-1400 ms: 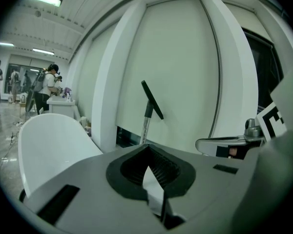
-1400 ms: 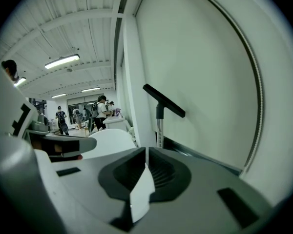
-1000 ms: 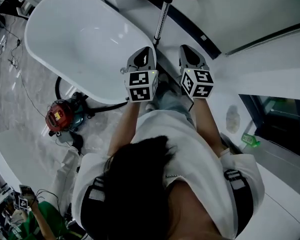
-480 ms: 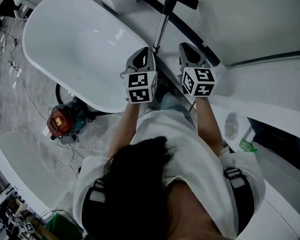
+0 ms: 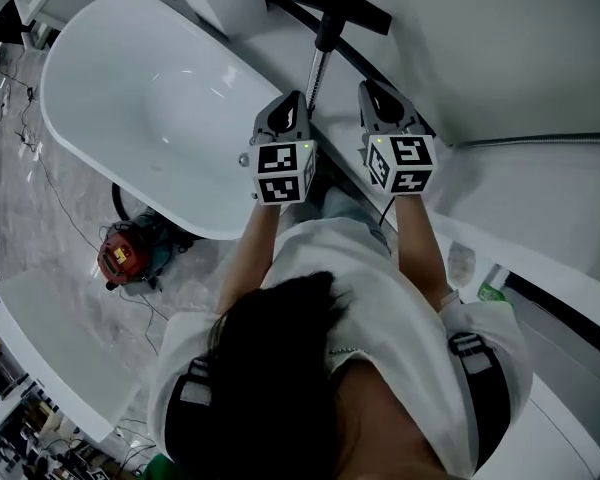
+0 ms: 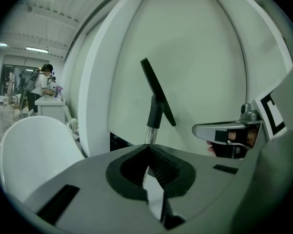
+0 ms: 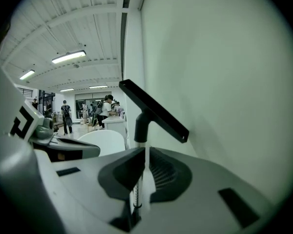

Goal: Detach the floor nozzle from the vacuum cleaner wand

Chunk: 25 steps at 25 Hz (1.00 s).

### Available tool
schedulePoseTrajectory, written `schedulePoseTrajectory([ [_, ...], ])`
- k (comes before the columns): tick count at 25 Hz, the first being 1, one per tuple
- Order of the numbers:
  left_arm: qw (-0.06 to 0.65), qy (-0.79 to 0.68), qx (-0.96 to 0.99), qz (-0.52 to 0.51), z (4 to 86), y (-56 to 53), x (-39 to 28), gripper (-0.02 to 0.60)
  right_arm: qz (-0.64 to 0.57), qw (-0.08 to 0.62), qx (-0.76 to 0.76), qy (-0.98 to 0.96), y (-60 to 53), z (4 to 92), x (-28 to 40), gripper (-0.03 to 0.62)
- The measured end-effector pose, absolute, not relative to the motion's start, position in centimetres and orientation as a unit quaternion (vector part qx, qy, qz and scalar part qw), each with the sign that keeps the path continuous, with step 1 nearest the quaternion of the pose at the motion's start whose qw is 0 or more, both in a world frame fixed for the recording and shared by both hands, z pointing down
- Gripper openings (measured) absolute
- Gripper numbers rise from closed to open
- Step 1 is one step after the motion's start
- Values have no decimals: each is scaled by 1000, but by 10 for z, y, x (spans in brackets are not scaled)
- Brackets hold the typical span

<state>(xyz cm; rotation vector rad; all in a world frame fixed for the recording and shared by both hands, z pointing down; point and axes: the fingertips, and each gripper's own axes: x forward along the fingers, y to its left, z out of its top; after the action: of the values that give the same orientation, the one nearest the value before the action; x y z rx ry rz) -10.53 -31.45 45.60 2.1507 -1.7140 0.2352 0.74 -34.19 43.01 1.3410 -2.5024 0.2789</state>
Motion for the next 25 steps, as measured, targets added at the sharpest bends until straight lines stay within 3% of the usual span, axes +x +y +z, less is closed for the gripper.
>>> schedulePoseTrajectory([
  [7,191,-609,765,89,458,-334,-97,0,45,152,456,-876,-372,407,13,22],
  [10,192,-609,764,90,460,-341,-98,0,26,161,444,-881,-382,403,10,110],
  [14,191,-611,763,90,460,-351,-96,0,-3,180,422,-889,-396,397,8,125],
  [25,196,-619,754,101,466,-366,-97,0,-94,262,357,-892,-430,398,-5,241],
])
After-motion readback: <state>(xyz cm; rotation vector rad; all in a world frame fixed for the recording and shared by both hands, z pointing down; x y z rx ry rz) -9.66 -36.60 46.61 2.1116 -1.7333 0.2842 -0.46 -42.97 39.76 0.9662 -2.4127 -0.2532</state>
